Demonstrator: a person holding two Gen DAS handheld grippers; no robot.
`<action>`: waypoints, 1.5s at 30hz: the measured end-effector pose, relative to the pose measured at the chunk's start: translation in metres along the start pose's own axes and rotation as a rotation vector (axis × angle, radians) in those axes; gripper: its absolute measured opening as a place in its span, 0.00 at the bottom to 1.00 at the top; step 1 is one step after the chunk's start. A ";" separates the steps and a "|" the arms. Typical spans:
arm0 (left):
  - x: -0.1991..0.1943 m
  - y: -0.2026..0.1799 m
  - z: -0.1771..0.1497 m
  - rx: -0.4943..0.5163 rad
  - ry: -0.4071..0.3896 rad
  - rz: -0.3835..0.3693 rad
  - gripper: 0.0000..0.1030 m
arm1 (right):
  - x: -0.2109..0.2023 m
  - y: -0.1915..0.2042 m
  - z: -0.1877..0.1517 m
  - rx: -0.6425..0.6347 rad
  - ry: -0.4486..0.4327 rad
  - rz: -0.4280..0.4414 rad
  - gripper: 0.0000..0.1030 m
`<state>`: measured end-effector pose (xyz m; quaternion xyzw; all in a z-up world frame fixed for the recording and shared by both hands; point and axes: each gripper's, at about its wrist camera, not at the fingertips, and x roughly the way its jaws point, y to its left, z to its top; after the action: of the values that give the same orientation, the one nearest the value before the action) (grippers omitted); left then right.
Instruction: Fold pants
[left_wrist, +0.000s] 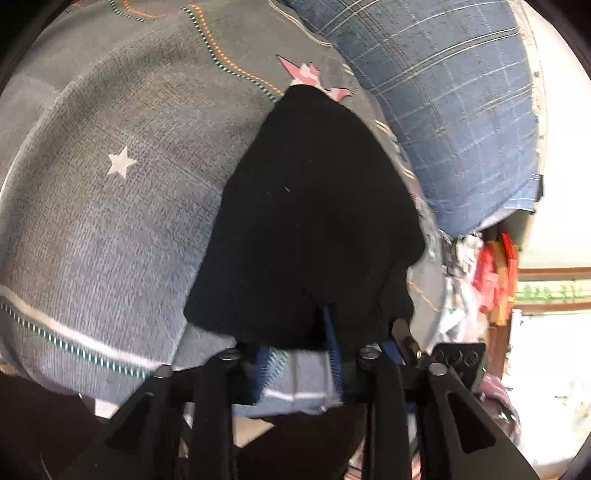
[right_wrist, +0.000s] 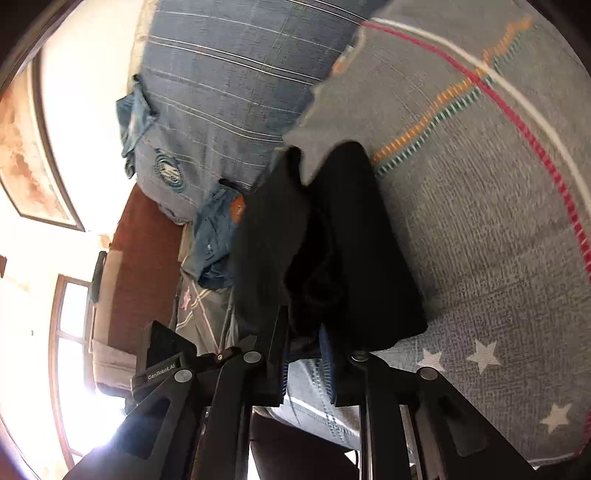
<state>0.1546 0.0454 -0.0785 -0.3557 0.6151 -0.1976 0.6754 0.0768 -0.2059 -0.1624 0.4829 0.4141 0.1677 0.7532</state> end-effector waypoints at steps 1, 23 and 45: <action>-0.005 0.004 0.001 0.005 -0.004 -0.021 0.41 | -0.004 0.002 0.001 -0.009 -0.013 -0.001 0.25; 0.017 0.020 0.025 -0.058 0.030 -0.094 0.15 | 0.008 0.038 -0.002 -0.134 -0.053 -0.041 0.10; 0.007 0.029 0.018 0.000 -0.035 -0.018 0.30 | 0.022 0.028 0.016 -0.110 -0.035 -0.102 0.27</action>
<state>0.1681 0.0641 -0.1043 -0.3646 0.6000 -0.1974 0.6841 0.1066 -0.1870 -0.1451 0.4216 0.4153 0.1431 0.7933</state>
